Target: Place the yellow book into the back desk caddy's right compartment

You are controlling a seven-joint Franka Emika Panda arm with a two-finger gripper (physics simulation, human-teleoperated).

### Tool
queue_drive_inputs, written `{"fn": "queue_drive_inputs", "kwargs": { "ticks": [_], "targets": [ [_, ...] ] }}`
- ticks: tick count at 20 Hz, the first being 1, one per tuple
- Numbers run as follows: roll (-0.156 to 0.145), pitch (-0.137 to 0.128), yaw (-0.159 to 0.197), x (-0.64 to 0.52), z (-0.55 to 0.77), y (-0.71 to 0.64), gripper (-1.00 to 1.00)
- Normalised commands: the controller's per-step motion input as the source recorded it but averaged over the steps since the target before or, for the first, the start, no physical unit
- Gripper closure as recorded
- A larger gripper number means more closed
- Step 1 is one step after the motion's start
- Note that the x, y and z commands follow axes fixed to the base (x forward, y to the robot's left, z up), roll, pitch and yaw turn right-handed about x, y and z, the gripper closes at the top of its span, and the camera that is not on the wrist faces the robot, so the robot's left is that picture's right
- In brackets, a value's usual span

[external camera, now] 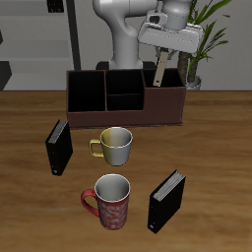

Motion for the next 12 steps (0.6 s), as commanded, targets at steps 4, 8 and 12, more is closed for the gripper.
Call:
{"fn": "queue_drive_inputs", "kwargs": {
  "ticks": [4,8,12],
  "targets": [
    [0.021,0.037,0.000,0.06,-0.34,0.02,1.00],
    [0.004,0.039,-0.022,0.12,-0.30,-0.02,1.00],
    [0.001,0.054,-0.038,0.10,-0.38,0.01,1.00]
  ]
}}
